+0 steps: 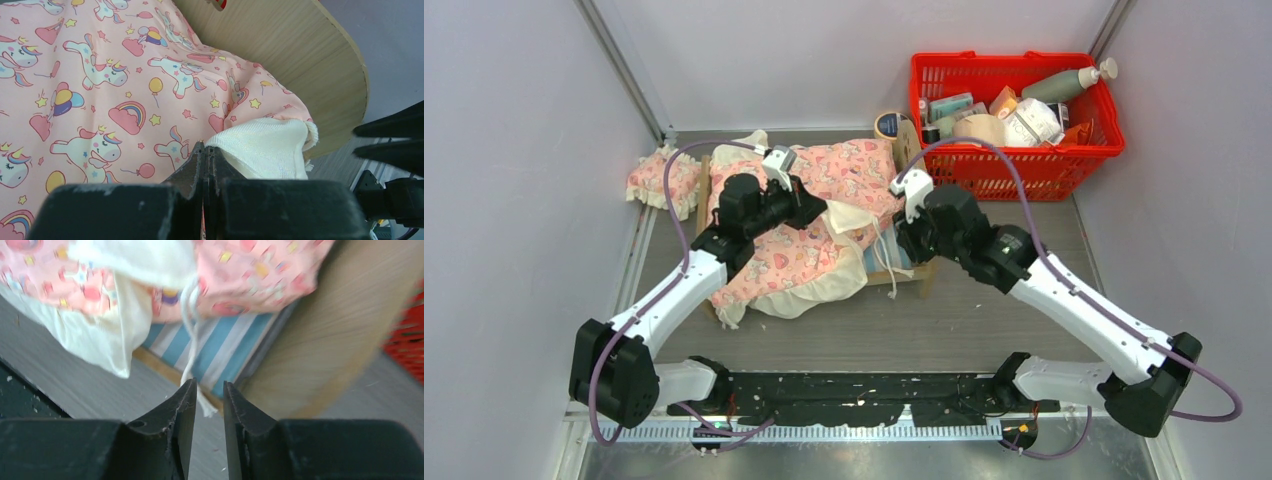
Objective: Set up the pet bed
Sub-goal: Cross the ropes on the bed frame.
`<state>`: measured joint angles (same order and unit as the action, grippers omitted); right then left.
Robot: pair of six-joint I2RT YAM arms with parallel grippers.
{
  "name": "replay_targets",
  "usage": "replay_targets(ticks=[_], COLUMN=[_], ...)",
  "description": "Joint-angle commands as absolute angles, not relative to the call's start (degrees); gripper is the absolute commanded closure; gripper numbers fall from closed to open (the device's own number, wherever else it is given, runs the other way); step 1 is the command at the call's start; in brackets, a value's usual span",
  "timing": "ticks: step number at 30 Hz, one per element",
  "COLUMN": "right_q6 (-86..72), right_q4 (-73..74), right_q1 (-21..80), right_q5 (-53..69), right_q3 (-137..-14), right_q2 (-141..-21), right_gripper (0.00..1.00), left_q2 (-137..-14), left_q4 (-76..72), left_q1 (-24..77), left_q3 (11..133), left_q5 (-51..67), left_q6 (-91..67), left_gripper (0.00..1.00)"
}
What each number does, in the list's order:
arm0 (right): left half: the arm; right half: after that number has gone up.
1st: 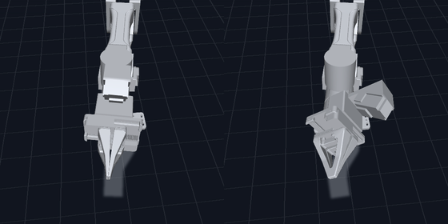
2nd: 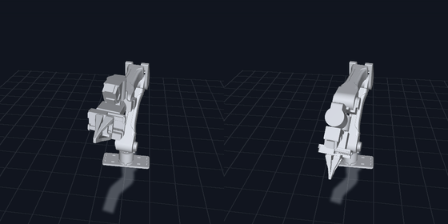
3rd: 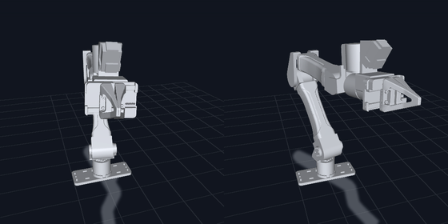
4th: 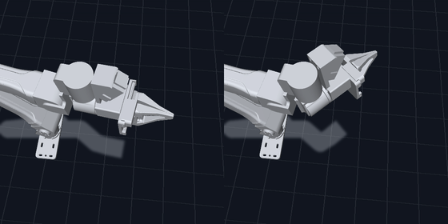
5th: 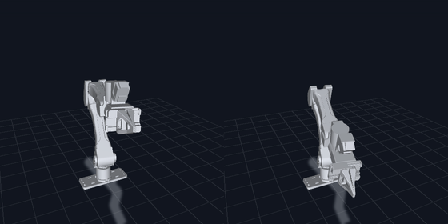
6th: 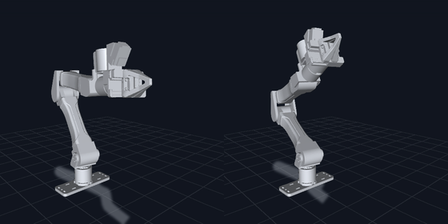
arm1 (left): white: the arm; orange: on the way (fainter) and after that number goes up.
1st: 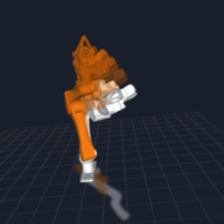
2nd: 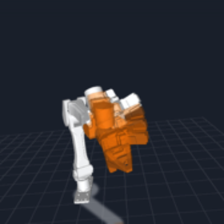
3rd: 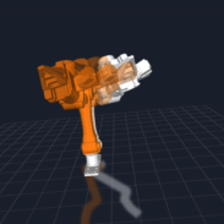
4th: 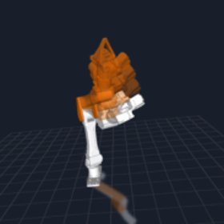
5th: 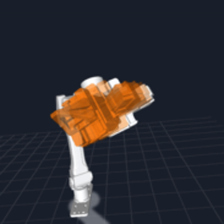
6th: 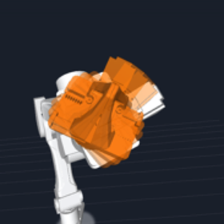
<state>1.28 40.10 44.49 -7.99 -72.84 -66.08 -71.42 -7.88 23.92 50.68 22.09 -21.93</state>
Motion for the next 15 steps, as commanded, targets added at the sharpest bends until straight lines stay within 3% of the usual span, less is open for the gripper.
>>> replay_targets(ticks=[1, 7, 15], right_q6=[-3.65, -4.46, -6.91], right_q4=[18.5, 12.68, 13.89], right_q1=[45.76, 47.01, 47.05], right_q5=[-2.57, -4.97, -6.63], right_q3=[-60.59, -56.17, -56.28], right_q2=[-63.03, -66.42, -71.89], right_gripper=[0.64, 0.54, 0.52], left_q2=[-71.53, -71.62, -70.97], left_q4=[-9.8, -9.93, -9.65], left_q1=[23.55, 23.55, 23.55], left_q3=[50.44, 50.71, 50.7], left_q5=[22.02, 22.21, 22.0], left_q6=[-22.54, -23.07, -22.94], left_gripper=[1.0, 1.0, 1.0])
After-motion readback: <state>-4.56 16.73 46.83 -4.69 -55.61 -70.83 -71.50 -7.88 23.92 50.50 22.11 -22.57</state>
